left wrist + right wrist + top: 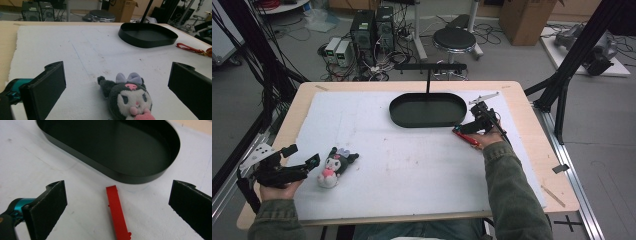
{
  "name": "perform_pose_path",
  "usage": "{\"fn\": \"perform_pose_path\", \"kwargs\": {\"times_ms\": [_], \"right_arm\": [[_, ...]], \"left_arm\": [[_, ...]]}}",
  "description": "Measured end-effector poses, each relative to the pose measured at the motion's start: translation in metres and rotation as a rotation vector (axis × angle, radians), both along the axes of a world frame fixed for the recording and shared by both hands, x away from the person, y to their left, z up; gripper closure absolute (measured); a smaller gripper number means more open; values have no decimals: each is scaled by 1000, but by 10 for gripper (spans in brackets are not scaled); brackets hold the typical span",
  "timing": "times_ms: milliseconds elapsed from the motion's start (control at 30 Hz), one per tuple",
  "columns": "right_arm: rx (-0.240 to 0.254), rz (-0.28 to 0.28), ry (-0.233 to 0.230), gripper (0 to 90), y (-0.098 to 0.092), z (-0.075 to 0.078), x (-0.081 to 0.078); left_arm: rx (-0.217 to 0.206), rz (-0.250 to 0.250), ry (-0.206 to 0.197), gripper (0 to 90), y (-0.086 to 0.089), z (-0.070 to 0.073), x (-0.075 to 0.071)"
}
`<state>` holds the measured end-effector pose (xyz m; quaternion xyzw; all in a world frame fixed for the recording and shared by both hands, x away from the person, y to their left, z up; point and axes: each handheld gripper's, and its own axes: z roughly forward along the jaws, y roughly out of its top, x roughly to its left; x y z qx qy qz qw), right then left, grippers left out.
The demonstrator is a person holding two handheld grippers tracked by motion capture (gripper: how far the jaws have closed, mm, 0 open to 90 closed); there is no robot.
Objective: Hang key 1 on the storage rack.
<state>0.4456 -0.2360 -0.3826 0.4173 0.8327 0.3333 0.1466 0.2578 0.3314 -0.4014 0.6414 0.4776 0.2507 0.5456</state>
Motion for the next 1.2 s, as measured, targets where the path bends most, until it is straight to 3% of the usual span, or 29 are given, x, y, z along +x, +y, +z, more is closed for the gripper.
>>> {"fn": "perform_pose_path", "kwargs": {"times_ms": [100, 300, 333, 433, 533, 633, 767, 800, 933, 1000, 1100, 1167, 1200], "right_arm": [[-48, 0, 65, 7, 5, -7, 10], [-99, 11, 135, 55, 11, -18, 20], [-109, 7, 157, 82, 11, -20, 21], [-117, 19, 197, 281, 11, -22, 21], [-105, 20, 213, 360, 10, -23, 22], [-116, 30, 258, 490, 9, -27, 25], [-124, 55, 279, 560, 11, -31, 25], [-150, 46, 276, 625, 13, -33, 25], [-172, 31, 268, 732, 13, -33, 25], [-156, 34, 291, 745, 11, -32, 24], [-150, 34, 283, 749, 6, -27, 22], [-84, 43, 272, 752, 0, -16, 18], [-84, 43, 272, 752, 0, -16, 18]], "left_arm": [[-4, -1, 0, 17, 0, 0, 0], [-18, -1, -5, 17, 2, 0, 0], [-19, -1, -5, 17, 3, 0, 0], [-21, -6, -5, 17, 3, 0, 0], [-16, -9, -2, 17, 2, 0, 1], [-9, -6, -9, 18, 1, 1, 1], [-11, -4, -7, 18, 1, 0, 1], [-11, -6, -4, 17, 1, 0, 1], [-4, -19, 1, 18, -2, -1, 2], [2, -25, 6, 18, -2, -1, 2], [0, -24, 5, 18, -2, -1, 2], [-2, -23, 1, 18, -1, -1, 2], [-2, -23, 1, 18, -2, -1, 2]]}}
